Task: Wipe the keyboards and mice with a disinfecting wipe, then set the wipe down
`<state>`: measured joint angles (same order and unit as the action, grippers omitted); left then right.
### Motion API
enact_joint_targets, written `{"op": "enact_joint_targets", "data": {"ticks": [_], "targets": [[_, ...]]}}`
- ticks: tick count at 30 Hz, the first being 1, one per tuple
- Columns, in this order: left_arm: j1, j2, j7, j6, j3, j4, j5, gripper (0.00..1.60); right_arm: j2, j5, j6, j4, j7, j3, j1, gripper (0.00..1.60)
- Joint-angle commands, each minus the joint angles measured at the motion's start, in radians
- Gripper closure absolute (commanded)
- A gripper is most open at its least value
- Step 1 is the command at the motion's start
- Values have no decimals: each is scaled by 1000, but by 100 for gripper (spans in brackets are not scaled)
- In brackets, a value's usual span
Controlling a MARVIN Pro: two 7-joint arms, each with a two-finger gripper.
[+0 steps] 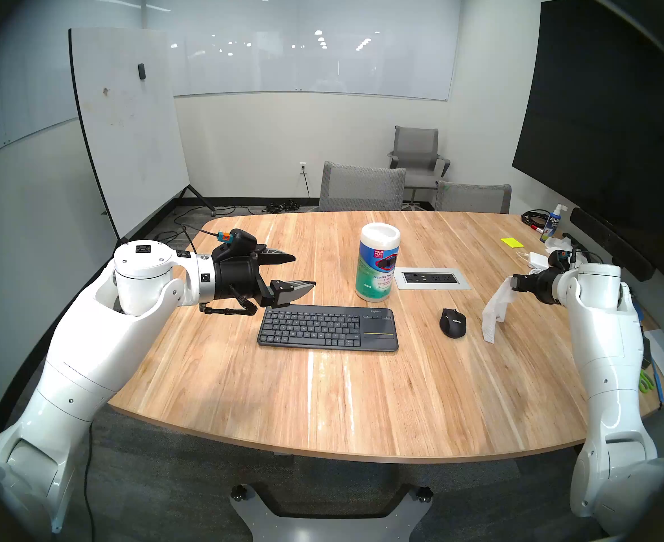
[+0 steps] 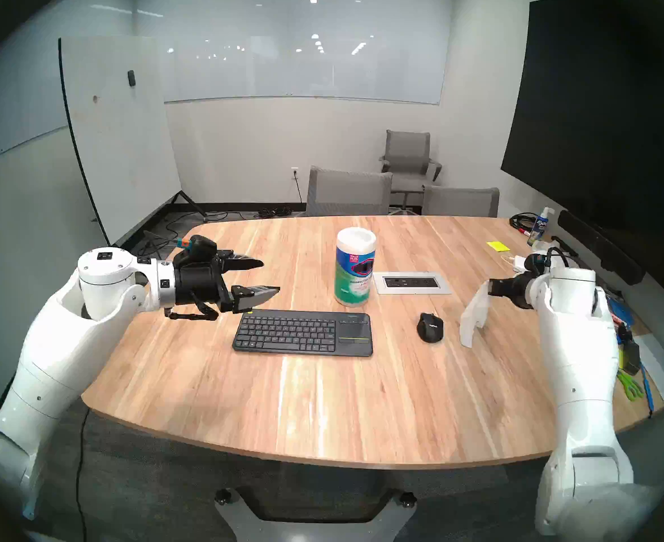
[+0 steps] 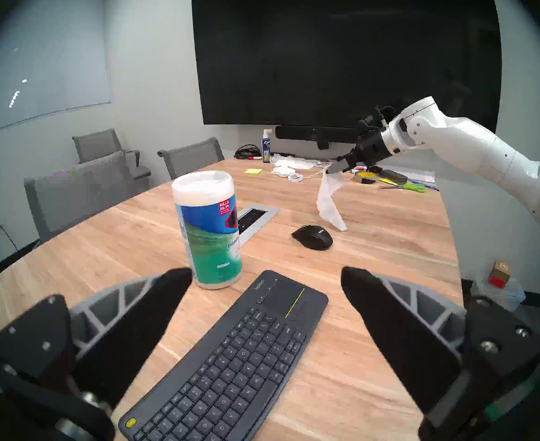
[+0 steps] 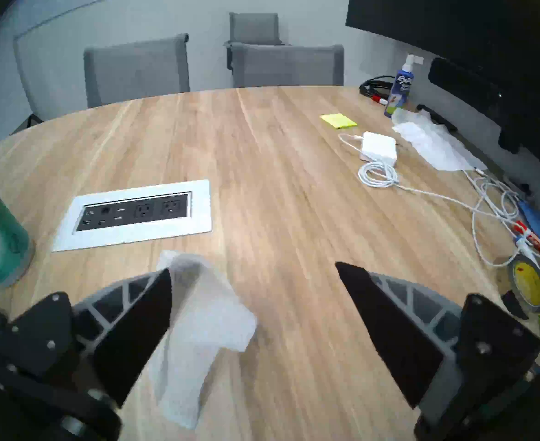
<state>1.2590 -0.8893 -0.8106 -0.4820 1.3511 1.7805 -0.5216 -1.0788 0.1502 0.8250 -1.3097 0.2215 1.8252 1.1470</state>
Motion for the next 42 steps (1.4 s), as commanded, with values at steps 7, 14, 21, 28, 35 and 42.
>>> {"op": "enact_joint_targets", "data": {"ticks": [7, 14, 21, 28, 35, 42], "targets": [[-10, 0, 2, 1, 8, 16, -2, 0, -17, -1, -11, 37, -22, 0, -90, 0], [-9, 0, 2, 1, 8, 17, -2, 0, -8, 1, 1, 30, -3, -9, -83, 0], [-9, 0, 2, 1, 8, 17, -2, 0, -12, 1, 22, 7, -9, -2, -73, 104], [-9, 0, 2, 1, 8, 17, -2, 0, -23, 5, 46, -15, -17, 12, -78, 0], [-10, 0, 2, 1, 8, 16, -2, 0, -33, 21, 55, -41, -10, 25, -92, 0], [-10, 0, 1, 2, 8, 15, -2, 0, -37, 50, 98, -104, 5, 50, -111, 0]]}}
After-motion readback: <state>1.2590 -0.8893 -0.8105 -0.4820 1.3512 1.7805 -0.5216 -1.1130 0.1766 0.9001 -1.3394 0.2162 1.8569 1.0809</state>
